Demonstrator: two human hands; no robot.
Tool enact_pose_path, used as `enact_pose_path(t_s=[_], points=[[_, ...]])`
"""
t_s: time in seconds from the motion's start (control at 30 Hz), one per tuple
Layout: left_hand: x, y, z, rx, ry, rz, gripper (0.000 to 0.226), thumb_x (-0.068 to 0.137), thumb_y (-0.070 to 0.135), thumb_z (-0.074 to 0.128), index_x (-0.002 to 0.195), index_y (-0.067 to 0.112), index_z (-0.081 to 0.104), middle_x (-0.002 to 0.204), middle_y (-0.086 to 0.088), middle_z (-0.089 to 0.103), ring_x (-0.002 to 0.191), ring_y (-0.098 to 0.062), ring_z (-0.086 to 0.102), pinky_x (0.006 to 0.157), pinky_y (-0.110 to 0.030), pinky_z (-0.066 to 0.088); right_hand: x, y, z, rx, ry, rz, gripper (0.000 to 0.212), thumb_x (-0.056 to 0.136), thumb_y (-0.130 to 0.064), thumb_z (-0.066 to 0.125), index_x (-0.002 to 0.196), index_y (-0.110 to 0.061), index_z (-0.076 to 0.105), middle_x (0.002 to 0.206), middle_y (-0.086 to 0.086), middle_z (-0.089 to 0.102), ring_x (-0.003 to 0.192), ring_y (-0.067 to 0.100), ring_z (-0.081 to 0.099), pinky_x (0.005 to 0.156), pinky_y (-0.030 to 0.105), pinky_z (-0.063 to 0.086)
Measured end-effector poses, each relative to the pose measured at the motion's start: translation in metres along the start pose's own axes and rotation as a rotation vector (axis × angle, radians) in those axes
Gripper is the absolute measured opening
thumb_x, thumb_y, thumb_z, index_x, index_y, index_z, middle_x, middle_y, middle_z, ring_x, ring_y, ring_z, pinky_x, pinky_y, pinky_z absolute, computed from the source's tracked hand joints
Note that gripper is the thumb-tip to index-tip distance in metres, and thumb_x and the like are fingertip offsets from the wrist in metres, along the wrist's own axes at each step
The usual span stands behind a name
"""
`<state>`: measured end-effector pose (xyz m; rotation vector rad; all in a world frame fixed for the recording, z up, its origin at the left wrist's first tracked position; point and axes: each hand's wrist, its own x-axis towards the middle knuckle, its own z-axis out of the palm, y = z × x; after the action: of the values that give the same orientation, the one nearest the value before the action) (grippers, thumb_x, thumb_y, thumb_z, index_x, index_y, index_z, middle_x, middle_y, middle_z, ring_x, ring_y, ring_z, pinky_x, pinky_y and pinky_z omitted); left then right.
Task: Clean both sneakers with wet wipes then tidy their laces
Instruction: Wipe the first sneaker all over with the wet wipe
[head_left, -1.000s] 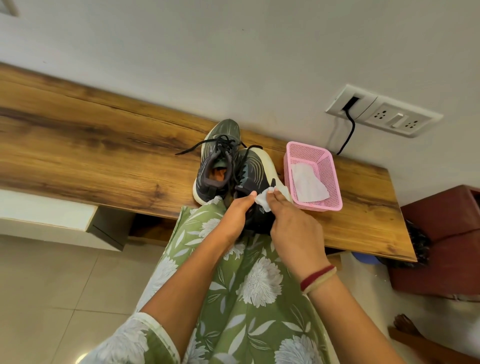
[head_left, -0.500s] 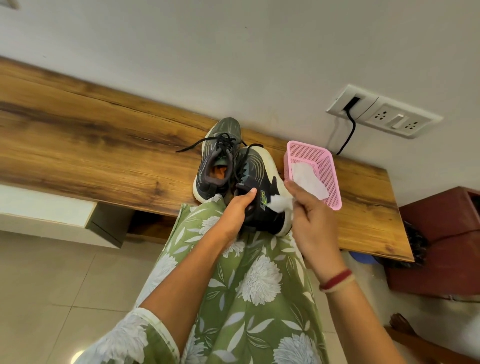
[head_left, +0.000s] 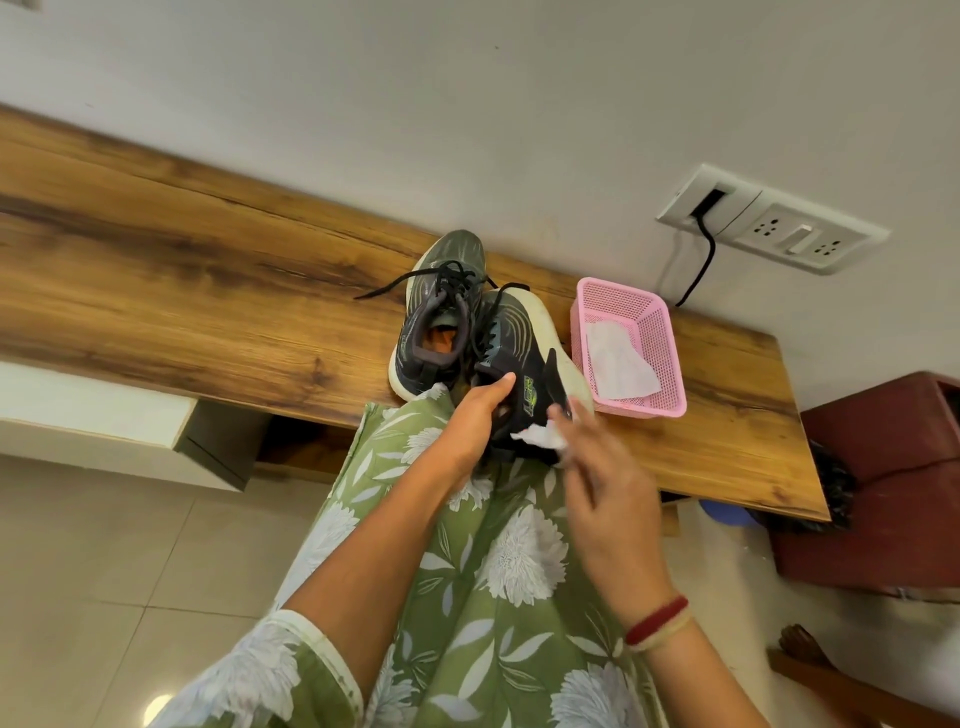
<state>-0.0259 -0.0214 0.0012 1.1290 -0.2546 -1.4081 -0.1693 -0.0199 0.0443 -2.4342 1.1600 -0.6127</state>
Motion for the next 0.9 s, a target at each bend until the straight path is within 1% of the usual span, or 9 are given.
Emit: enact_pose_path(t_s=[0.07, 0.13, 0.23, 0.3, 0.4, 0.47, 0.63, 0.8, 0.9], points=[[-0.001, 0.000, 0.000, -0.017, 0.006, -0.005, 0.030, 0.101, 0.024, 0.041, 0.088, 0.016, 0.067, 0.076, 0.006, 0.073, 0.074, -0.007, 0.069, 0.071, -0.020, 0.052, 0.026, -0.002, -0.016, 0.073, 0.115, 0.045, 0.038, 0.092, -0.017, 0.050, 0.128, -0.023, 0.055, 0.128, -0.006, 0.050, 0.093, -0.017, 0.044, 0.082, -0.005, 0.032], [-0.002, 0.001, 0.002, -0.020, 0.002, -0.002, 0.029, 0.101, 0.024, 0.041, 0.086, 0.017, 0.065, 0.071, 0.008, 0.073, 0.069, -0.004, 0.069, 0.066, -0.018, 0.052, 0.059, 0.002, -0.027, 0.058, 0.173, 0.046, 0.030, 0.094, -0.017, 0.052, 0.121, -0.017, 0.063, 0.114, -0.001, 0.057, 0.095, -0.007, 0.047, 0.078, 0.001, 0.033], [-0.001, 0.000, 0.002, -0.010, 0.002, 0.006, 0.029, 0.101, 0.023, 0.042, 0.084, 0.017, 0.065, 0.067, 0.008, 0.072, 0.065, -0.002, 0.068, 0.062, -0.017, 0.053, 0.104, 0.017, -0.024, -0.012, 0.106, 0.128, 0.026, 0.096, -0.023, 0.051, 0.115, -0.014, 0.066, 0.111, 0.004, 0.067, 0.102, 0.019, 0.058, 0.081, 0.026, 0.043], [-0.001, 0.000, 0.001, -0.002, -0.001, 0.005, 0.029, 0.101, 0.024, 0.041, 0.086, 0.017, 0.065, 0.069, 0.008, 0.072, 0.066, -0.003, 0.068, 0.063, -0.017, 0.053, 0.120, 0.025, -0.014, -0.075, 0.010, 0.166, 0.027, 0.096, -0.025, 0.049, 0.115, -0.016, 0.066, 0.112, 0.004, 0.067, 0.103, 0.023, 0.059, 0.083, 0.031, 0.046], [0.001, 0.000, 0.001, -0.008, 0.001, 0.007, 0.029, 0.101, 0.024, 0.041, 0.087, 0.018, 0.066, 0.070, 0.009, 0.072, 0.067, -0.003, 0.068, 0.064, -0.016, 0.054, 0.120, 0.024, -0.002, -0.202, -0.212, 0.123, 0.027, 0.096, -0.028, 0.048, 0.116, -0.023, 0.065, 0.113, 0.001, 0.066, 0.102, 0.021, 0.059, 0.082, 0.030, 0.045], [0.003, -0.001, 0.001, -0.008, -0.003, 0.010, 0.029, 0.101, 0.024, 0.041, 0.088, 0.017, 0.066, 0.073, 0.007, 0.072, 0.069, -0.004, 0.067, 0.065, -0.017, 0.053, 0.107, 0.019, 0.001, -0.337, -0.298, 0.085, 0.029, 0.096, -0.029, 0.047, 0.119, -0.025, 0.063, 0.115, 0.001, 0.065, 0.104, 0.023, 0.058, 0.081, 0.032, 0.044], [0.005, -0.002, 0.000, -0.021, -0.011, 0.020, 0.029, 0.101, 0.023, 0.040, 0.089, 0.017, 0.065, 0.069, 0.007, 0.072, 0.065, -0.005, 0.068, 0.064, -0.017, 0.054, 0.078, -0.003, -0.017, -0.467, -0.349, -0.019, 0.033, 0.099, -0.030, 0.040, 0.128, -0.027, 0.054, 0.116, 0.000, 0.065, 0.103, 0.021, 0.058, 0.080, 0.032, 0.044], [0.004, -0.002, 0.000, -0.024, -0.022, 0.024, 0.030, 0.101, 0.022, 0.039, 0.091, 0.017, 0.066, 0.078, 0.005, 0.072, 0.073, -0.007, 0.067, 0.071, -0.019, 0.053, 0.061, -0.017, -0.022, -0.475, -0.364, -0.037, 0.039, 0.100, -0.032, 0.035, 0.138, -0.028, 0.043, 0.140, -0.010, 0.048, 0.115, 0.015, 0.056, 0.086, 0.031, 0.048], [0.002, -0.001, 0.001, -0.014, -0.036, 0.022, 0.030, 0.102, 0.023, 0.038, 0.093, 0.017, 0.066, 0.079, 0.005, 0.072, 0.074, -0.005, 0.068, 0.068, -0.017, 0.054, 0.088, -0.010, -0.015, -0.485, -0.423, 0.020, 0.036, 0.101, -0.031, 0.035, 0.133, -0.024, 0.049, 0.124, 0.004, 0.060, 0.109, 0.024, 0.057, 0.083, 0.033, 0.045]])
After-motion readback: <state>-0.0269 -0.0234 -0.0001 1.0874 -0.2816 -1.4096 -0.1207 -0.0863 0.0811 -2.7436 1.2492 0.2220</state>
